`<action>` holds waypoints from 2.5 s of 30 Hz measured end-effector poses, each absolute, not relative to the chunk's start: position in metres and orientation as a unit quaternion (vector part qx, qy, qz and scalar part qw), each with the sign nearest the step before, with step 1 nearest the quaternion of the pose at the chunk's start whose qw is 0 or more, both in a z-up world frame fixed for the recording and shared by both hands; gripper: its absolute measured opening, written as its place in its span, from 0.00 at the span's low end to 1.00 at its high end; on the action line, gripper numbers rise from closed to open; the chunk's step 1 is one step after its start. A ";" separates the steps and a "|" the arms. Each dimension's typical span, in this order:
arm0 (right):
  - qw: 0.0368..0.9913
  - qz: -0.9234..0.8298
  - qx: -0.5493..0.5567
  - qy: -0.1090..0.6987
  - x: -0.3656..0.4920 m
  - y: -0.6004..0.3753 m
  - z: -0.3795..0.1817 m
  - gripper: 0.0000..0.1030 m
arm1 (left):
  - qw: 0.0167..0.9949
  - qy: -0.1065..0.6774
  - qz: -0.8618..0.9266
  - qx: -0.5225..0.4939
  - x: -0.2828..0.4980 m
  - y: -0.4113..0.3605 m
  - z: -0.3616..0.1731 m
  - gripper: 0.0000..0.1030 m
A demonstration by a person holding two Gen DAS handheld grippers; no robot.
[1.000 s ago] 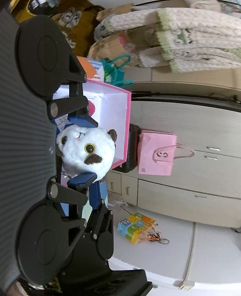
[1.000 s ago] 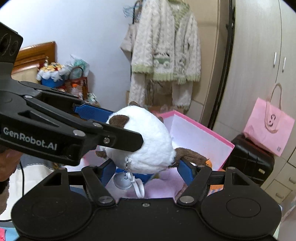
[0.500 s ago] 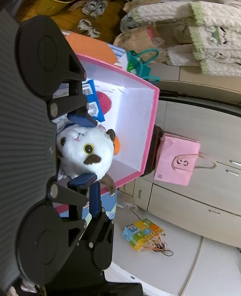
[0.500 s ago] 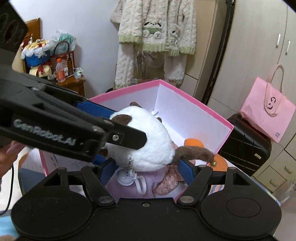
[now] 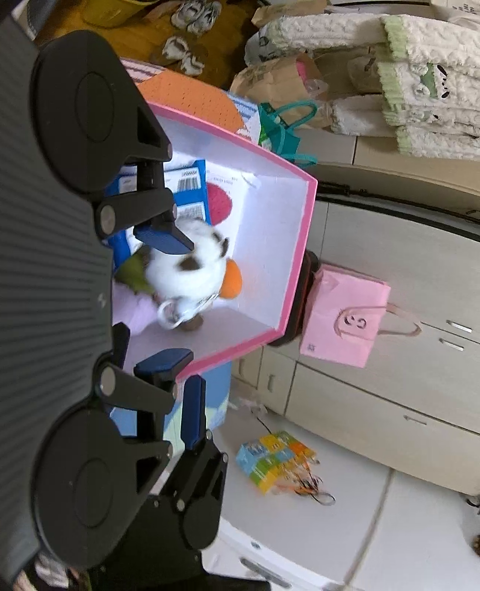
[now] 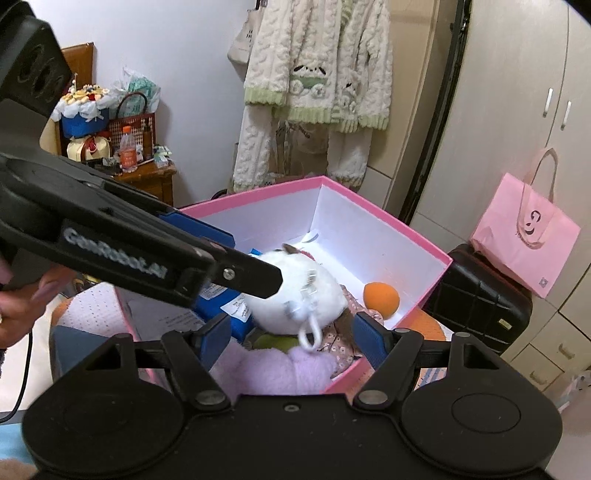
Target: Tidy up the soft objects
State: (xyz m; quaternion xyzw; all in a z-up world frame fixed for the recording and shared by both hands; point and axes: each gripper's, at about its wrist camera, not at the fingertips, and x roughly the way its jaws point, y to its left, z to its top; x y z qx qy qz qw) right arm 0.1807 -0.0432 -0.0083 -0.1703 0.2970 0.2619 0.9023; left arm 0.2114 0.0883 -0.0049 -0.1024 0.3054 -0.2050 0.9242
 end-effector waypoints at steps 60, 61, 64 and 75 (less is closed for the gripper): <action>0.960 0.046 -0.111 0.254 0.027 -0.126 0.033 1.00 | 0.943 0.310 -0.119 0.030 0.073 0.073 0.032 1.00; 0.959 0.045 -0.107 0.257 0.025 -0.126 0.033 1.00 | 0.944 0.310 -0.112 0.030 0.072 0.072 0.030 1.00; 0.959 0.053 -0.110 0.256 0.017 -0.123 0.029 1.00 | 0.943 0.312 -0.110 0.040 0.072 0.069 0.025 1.00; 0.968 0.024 -0.079 0.237 0.000 -0.130 0.023 1.00 | 0.950 0.287 -0.118 0.040 0.067 0.058 0.024 1.00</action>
